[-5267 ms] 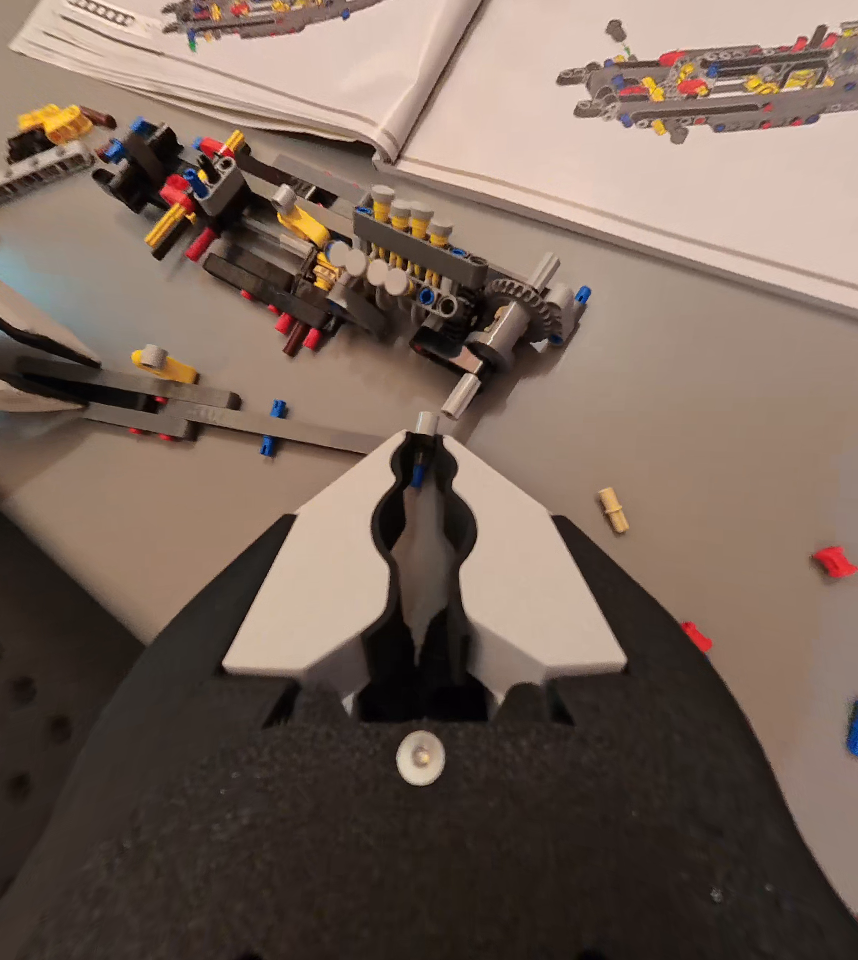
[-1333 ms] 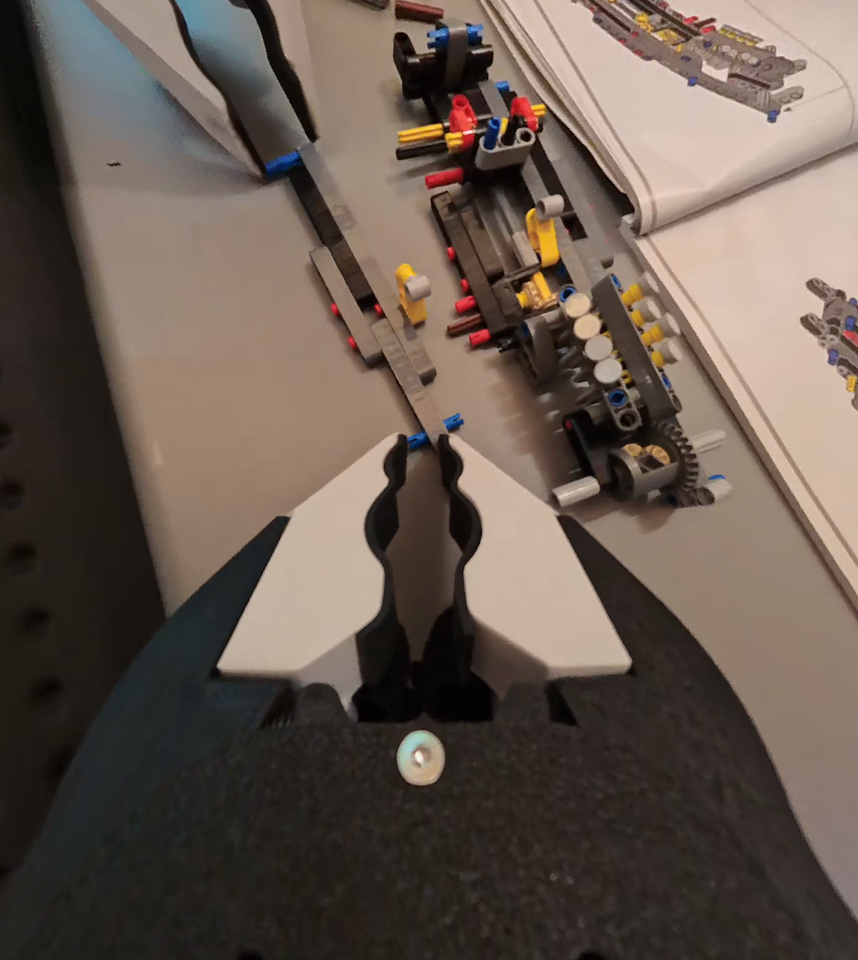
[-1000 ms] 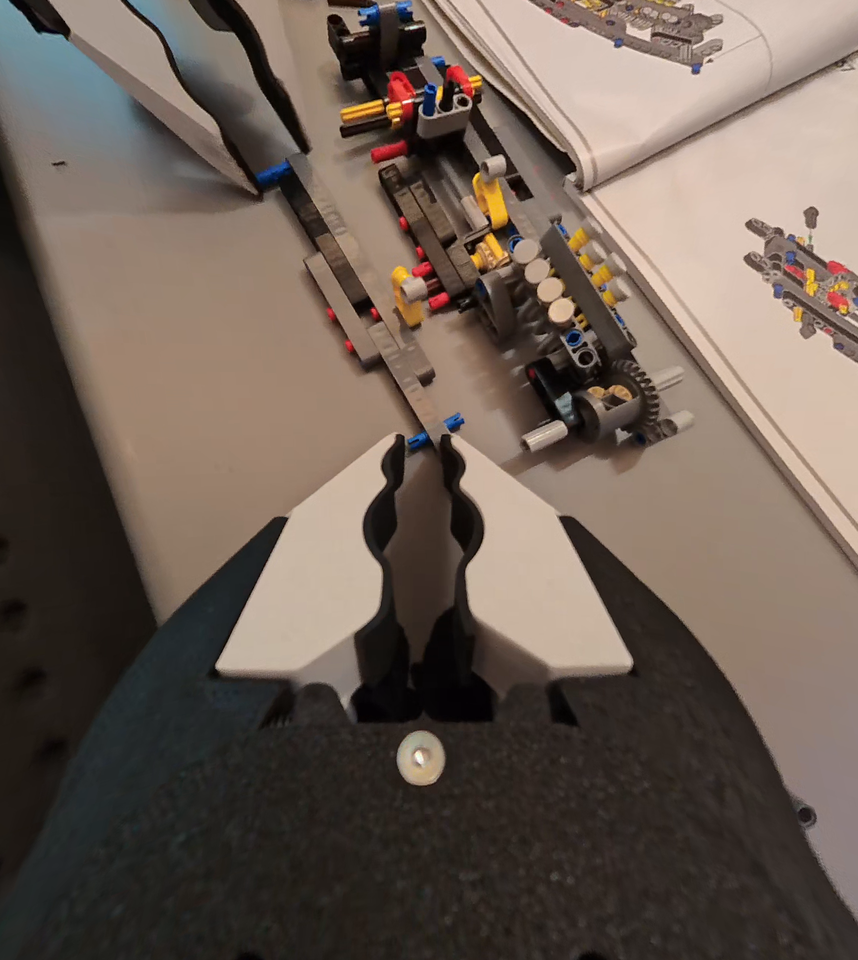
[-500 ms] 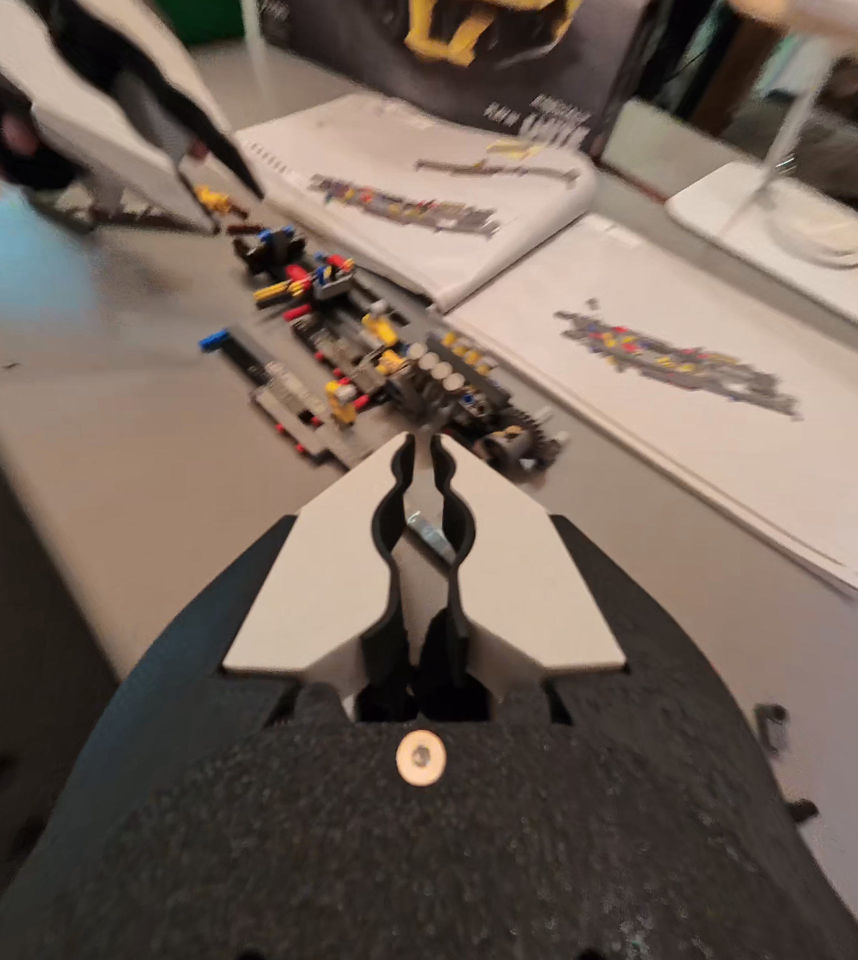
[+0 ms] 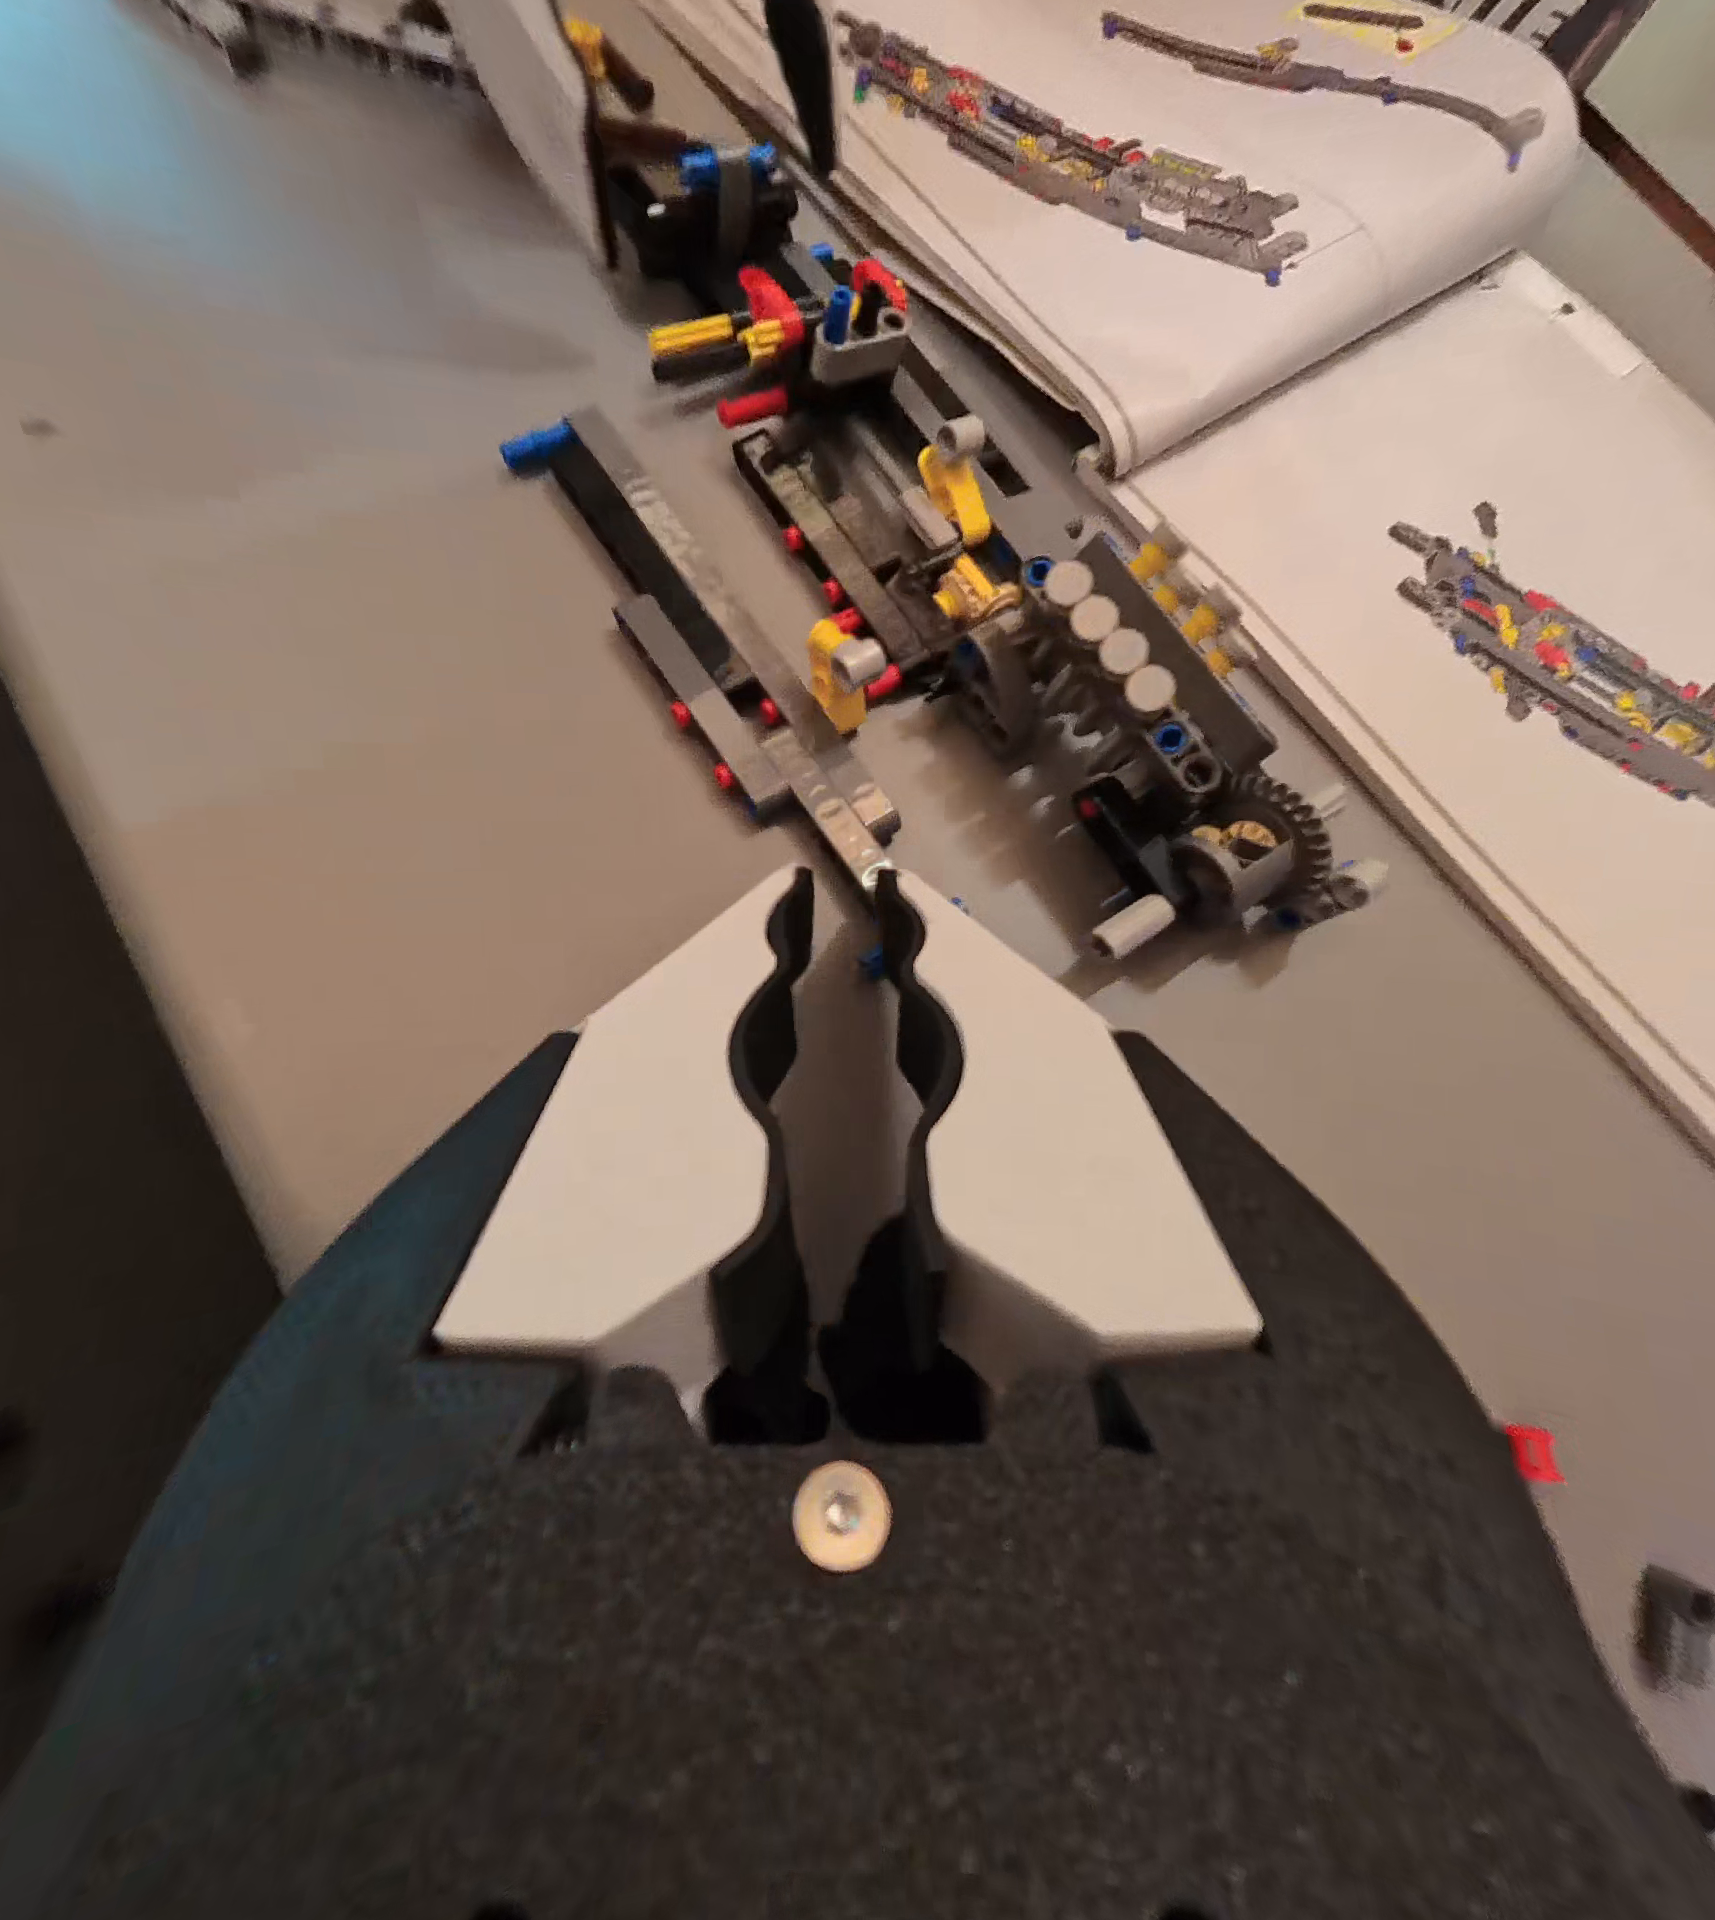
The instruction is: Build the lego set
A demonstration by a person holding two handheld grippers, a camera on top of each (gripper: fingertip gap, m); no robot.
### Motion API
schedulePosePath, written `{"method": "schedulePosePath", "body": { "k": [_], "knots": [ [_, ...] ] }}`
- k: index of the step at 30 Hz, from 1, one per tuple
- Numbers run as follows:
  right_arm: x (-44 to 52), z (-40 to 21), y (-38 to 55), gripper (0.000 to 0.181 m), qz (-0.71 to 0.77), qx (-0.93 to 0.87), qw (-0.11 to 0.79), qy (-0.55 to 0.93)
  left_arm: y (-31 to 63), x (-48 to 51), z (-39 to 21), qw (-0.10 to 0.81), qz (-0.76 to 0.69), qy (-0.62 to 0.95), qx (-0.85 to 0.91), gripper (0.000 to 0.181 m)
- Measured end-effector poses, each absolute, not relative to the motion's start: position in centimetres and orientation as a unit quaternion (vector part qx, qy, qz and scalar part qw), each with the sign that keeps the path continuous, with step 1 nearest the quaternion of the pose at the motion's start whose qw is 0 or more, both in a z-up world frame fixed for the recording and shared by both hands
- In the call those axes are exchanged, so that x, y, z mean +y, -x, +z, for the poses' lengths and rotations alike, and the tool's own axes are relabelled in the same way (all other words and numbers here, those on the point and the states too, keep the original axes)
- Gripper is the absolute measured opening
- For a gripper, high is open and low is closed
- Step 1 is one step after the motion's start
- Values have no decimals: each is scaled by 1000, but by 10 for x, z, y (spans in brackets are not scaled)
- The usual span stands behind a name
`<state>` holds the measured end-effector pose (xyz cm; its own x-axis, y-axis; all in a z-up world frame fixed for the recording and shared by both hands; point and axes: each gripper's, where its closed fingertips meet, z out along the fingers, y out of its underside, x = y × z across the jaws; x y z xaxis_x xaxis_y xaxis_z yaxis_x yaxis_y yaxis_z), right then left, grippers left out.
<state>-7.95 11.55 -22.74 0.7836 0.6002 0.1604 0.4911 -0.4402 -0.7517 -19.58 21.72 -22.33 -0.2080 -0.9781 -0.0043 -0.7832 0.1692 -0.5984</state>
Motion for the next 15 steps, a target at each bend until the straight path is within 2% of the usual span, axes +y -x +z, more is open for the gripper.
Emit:
{"method": "schedulePosePath", "body": {
  "k": [5, 15],
  "knots": [
    [121, -230, 82, 10, -8, -367, 422, 829, 201, 215, -236, 187, -202, 613, 740, 41],
    [121, -229, 111, 6, -1, -435, 420, 797, 245, 189, -236, 224, -183, 670, 684, 41]
  ]
}}
